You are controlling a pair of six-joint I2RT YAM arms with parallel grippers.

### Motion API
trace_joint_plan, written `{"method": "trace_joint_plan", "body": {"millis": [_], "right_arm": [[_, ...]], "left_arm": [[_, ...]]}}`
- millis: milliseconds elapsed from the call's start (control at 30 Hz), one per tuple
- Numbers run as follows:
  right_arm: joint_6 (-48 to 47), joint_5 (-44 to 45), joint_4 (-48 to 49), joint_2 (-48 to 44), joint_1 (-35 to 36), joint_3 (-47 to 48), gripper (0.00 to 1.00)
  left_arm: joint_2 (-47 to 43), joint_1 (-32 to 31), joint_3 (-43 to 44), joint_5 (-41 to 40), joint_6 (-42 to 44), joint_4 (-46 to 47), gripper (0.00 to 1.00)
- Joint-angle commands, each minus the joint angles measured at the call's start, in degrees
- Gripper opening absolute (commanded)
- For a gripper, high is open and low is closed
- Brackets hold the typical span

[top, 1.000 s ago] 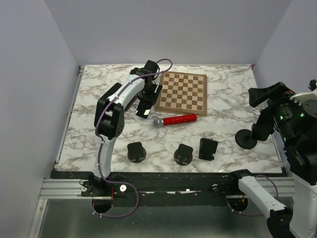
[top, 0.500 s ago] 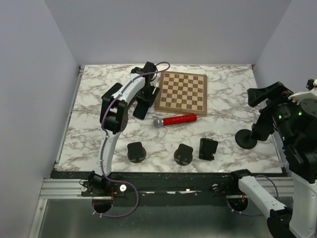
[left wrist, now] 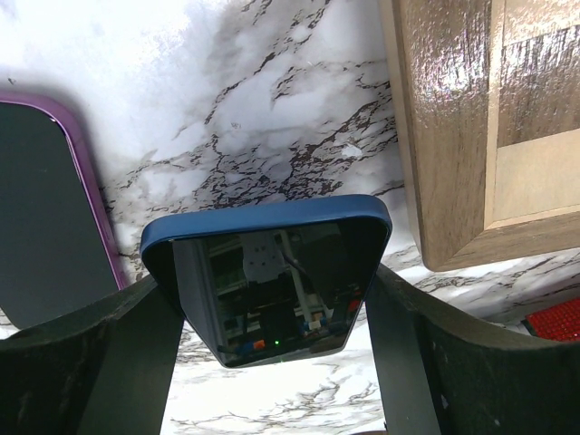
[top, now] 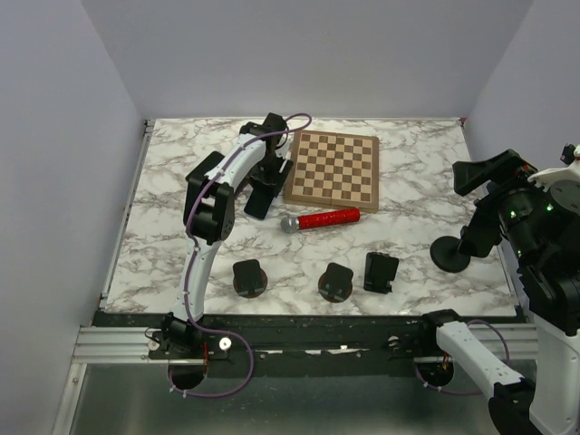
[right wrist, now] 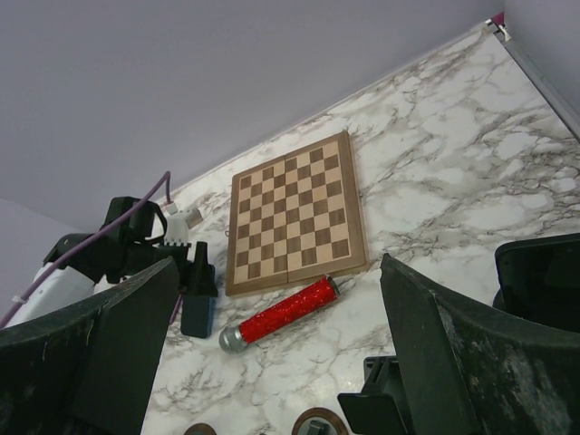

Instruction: Remove the phone from the phone stand

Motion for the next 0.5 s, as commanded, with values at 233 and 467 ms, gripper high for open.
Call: {"method": "trace_joint_plan", "body": {"millis": [233,467], "right_arm": [[-0.83,-0.52,-2.44,0.42,-0.18,2.02,1.0],[-1.46,-0.4,-2.6,0.48,-0.18,1.63,1.0]], "left_arm": [[-2.41,0.73,2.48,0.57,0.99,-0.05,0.93],[-5.29,0.91,3.11,1.15,0.39,-0.2,0.99]]}}
